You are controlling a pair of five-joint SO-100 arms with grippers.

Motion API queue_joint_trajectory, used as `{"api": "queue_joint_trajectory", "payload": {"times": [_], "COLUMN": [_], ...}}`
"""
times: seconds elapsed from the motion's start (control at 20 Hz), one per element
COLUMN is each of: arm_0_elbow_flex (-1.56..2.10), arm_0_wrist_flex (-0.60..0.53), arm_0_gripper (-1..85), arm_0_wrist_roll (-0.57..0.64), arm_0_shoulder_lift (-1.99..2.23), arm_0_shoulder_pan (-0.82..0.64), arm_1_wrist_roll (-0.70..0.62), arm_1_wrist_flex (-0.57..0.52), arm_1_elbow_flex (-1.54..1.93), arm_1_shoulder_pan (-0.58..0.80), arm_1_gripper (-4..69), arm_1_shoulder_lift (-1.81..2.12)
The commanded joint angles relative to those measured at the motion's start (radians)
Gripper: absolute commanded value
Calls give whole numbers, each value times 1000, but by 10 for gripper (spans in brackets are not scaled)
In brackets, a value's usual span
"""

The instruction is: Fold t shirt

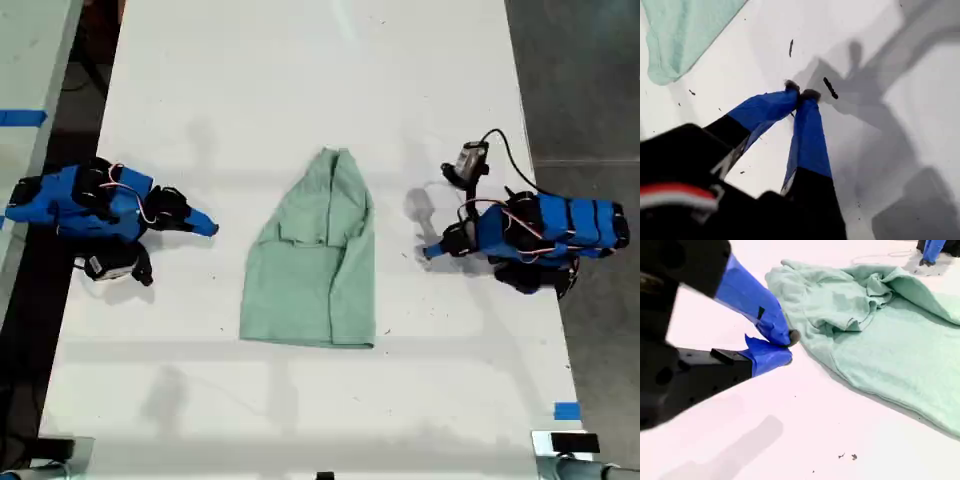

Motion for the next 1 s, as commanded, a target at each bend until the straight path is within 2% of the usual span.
{"api": "queue_joint_trajectory", "payload": {"times": [0.0, 0.55, 0.65, 0.75, 0.95], "arm_0_elbow_flex": [-9, -9, -9, -20, -222], "arm_0_wrist_flex": [-6, -6, -6, 2, 18], "arm_0_gripper": [-2, -2, 23, -2, -3], "arm_0_wrist_roll": [-11, -11, -11, -3, -8], "arm_0_shoulder_lift": [6, 6, 6, 6, -5], "arm_0_shoulder_pan": [3, 5, 2, -2, 69], "arm_1_wrist_roll": [-14, -14, -14, -14, -14], "arm_1_wrist_flex": [-11, -11, -11, -11, -11], "arm_1_elbow_flex": [38, 38, 38, 38, 38], "arm_1_shoulder_pan": [32, 32, 32, 34, 35], "arm_1_gripper": [23, 23, 23, 23, 23], "arm_1_shoulder_lift": [6, 6, 6, 6, 6]}}
